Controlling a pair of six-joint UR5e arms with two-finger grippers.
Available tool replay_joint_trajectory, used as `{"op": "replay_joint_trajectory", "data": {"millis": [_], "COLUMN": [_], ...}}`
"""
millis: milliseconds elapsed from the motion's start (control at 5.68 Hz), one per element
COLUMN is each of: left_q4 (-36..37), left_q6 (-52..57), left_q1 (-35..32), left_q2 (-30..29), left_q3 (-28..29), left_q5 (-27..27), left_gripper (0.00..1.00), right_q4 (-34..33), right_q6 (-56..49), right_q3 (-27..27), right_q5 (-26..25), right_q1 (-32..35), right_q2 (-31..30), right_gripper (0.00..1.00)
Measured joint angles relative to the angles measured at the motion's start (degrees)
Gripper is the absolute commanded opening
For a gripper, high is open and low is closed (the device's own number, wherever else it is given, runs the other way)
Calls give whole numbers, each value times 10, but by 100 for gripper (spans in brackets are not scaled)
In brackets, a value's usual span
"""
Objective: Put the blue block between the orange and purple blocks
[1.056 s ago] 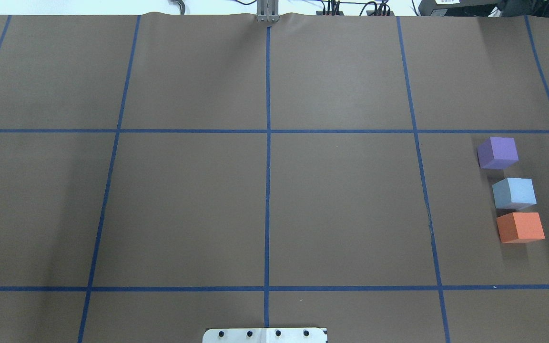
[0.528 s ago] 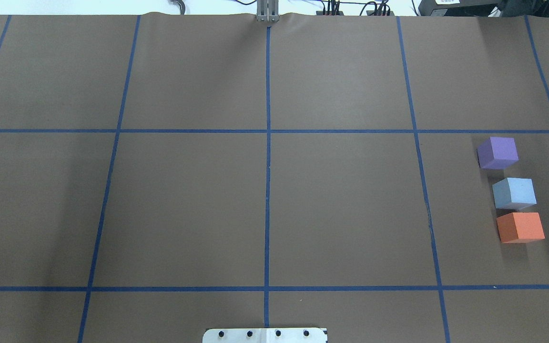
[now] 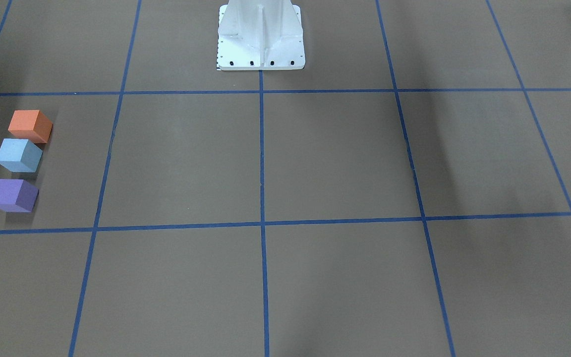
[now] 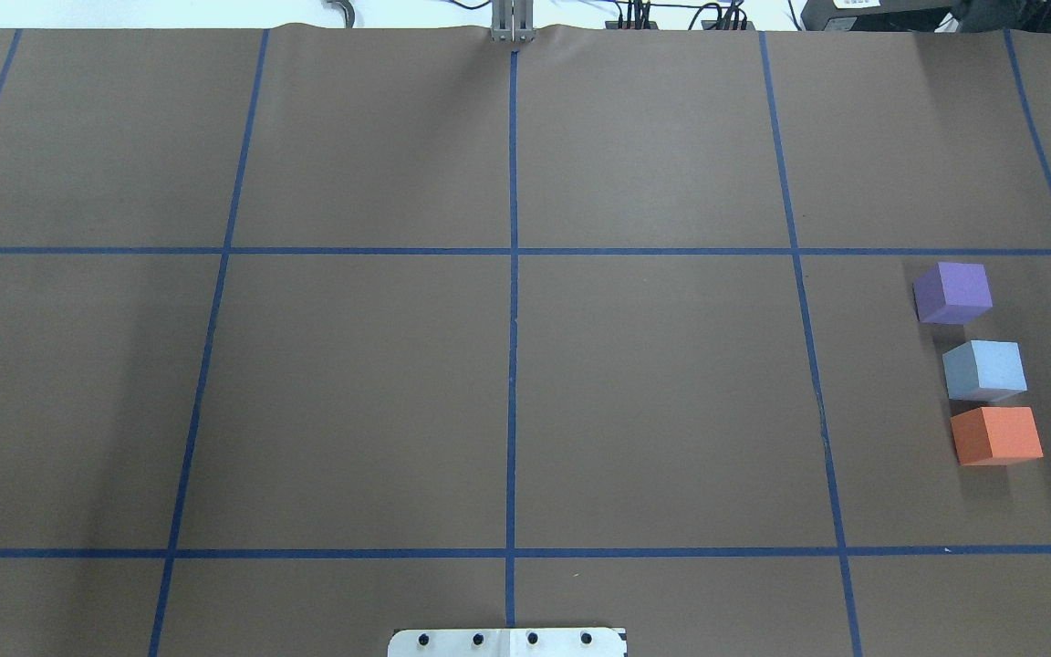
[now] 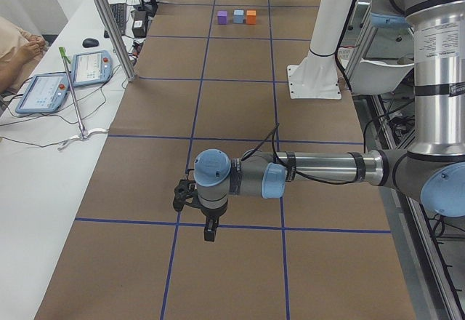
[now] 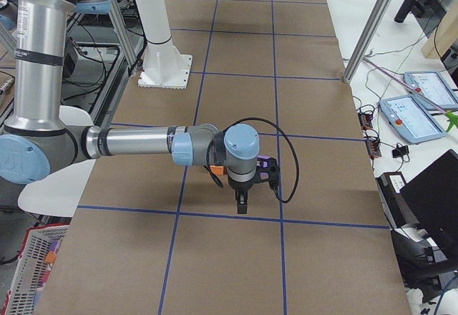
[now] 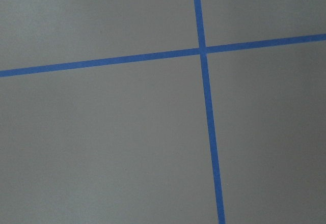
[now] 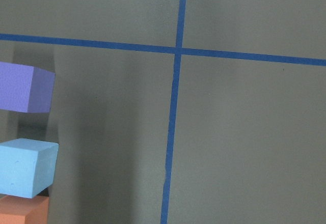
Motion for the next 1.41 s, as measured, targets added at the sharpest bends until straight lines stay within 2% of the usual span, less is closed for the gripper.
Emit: {"op": "replay_joint_trajectory", "data": {"millis": [1407], "left_q4": [1], "left_q6": [0], "left_q1": [1], "left_q2": [0], "left_q3": [-2], "left_q5": [0], "left_gripper": [100], "right_q4": [1], "right_q6": [0], "right_q3": [0], "right_q5": [20], "right_q1": [0], "right_q2": [0], "right_gripper": [100]}}
